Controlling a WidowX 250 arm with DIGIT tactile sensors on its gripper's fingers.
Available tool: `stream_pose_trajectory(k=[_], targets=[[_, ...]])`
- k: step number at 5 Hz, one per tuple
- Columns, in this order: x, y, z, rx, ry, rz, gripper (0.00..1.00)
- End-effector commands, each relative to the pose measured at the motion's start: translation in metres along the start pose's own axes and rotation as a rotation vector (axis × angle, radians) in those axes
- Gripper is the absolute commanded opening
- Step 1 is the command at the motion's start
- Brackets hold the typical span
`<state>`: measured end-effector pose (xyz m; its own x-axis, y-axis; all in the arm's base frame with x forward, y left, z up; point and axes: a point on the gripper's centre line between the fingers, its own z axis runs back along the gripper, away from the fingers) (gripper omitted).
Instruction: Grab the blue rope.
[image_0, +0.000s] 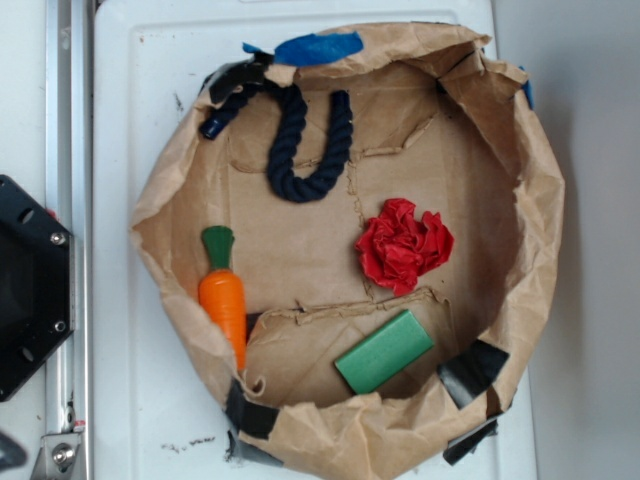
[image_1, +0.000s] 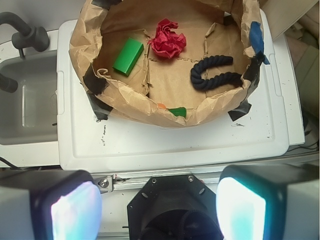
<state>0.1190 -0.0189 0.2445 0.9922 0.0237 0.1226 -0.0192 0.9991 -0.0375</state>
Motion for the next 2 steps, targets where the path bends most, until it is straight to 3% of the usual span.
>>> stream_pose_trajectory(k=[1,2], targets=[[0.000,0.000,0.000,0.000,0.000,0.000,1.00],[0.041,0.021,-0.007,0.003,0.001,0.081,1.00]])
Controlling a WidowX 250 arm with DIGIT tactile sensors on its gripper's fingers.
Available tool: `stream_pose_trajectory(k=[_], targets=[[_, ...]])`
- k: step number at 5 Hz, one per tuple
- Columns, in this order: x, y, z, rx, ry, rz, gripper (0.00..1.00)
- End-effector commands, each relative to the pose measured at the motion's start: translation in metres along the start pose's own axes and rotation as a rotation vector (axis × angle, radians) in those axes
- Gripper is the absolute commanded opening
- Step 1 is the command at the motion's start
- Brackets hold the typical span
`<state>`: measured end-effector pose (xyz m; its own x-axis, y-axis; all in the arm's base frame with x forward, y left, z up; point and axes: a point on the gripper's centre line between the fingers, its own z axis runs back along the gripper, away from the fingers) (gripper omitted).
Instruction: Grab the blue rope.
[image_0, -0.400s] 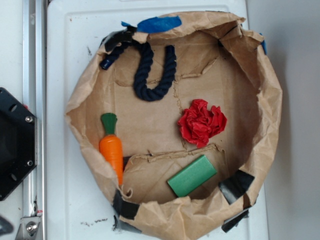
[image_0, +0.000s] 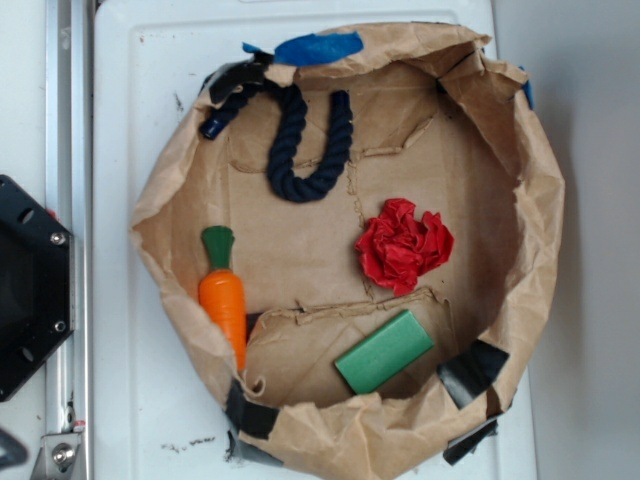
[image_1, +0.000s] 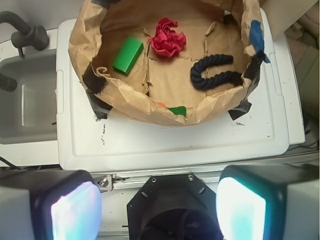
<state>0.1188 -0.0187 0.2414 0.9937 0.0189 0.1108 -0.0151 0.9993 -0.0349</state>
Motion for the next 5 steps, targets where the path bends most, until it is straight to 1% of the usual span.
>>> stream_pose_trajectory(k=[1,2,3,4,5], targets=[[0.066,0.034,-0.010,0.003,-0.011,0.110,1.00],[0.090,0.043,-0.024,0.008,-0.007,0.043,1.00],[0.108,0.054,-0.042,0.002,-0.007,-0.057,1.00],[0.115,0.053,-0.057,-0.078,-0.009,-0.164,1.00],[0.121,0.052,-0.077,-0.186,0.032,-0.281,1.00]])
